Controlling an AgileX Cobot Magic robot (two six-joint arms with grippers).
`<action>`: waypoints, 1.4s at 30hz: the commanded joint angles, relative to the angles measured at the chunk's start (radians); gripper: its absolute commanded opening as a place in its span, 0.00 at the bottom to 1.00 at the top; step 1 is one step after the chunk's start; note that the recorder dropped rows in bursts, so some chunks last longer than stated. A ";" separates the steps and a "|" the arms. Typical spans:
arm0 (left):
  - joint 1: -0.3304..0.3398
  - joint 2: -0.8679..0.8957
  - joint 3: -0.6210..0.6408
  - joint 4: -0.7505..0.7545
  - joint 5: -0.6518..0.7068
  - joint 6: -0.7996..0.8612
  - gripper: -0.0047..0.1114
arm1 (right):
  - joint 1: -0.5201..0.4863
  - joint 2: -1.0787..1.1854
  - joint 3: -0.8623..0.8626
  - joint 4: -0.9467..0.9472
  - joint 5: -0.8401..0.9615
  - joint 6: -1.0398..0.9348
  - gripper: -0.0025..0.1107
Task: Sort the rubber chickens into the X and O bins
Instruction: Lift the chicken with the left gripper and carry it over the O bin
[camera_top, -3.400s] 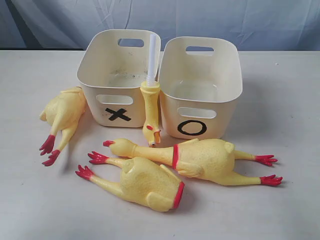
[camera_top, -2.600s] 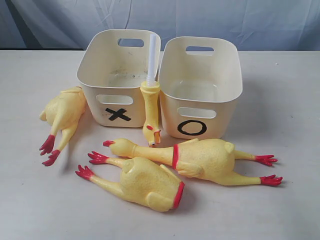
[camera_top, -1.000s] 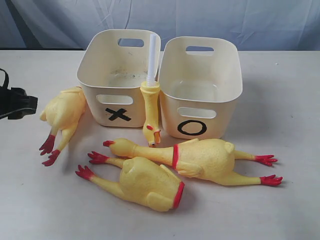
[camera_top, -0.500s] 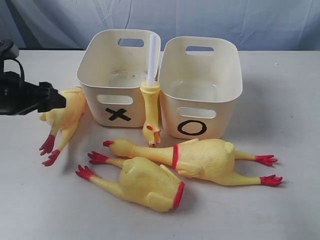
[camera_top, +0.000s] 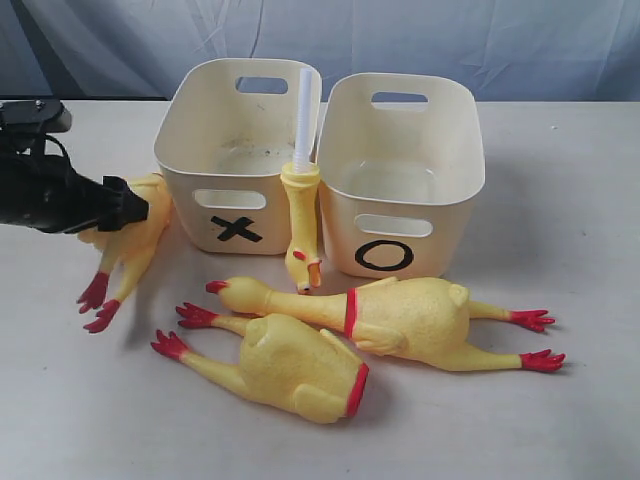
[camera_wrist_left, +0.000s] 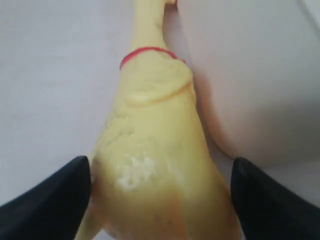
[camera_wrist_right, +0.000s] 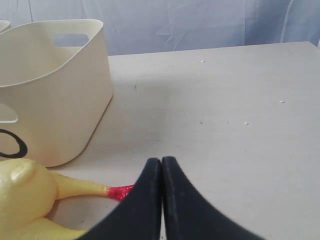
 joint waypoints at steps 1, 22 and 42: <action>-0.007 0.105 -0.005 0.036 0.000 0.007 0.66 | 0.003 -0.006 0.002 0.001 -0.007 -0.001 0.02; -0.007 -0.098 -0.005 -0.127 -0.623 -0.233 0.04 | 0.003 -0.006 0.002 0.001 -0.008 -0.001 0.02; -0.456 -0.150 -0.482 -0.335 0.032 0.093 0.04 | 0.003 -0.006 0.002 0.001 -0.012 -0.001 0.02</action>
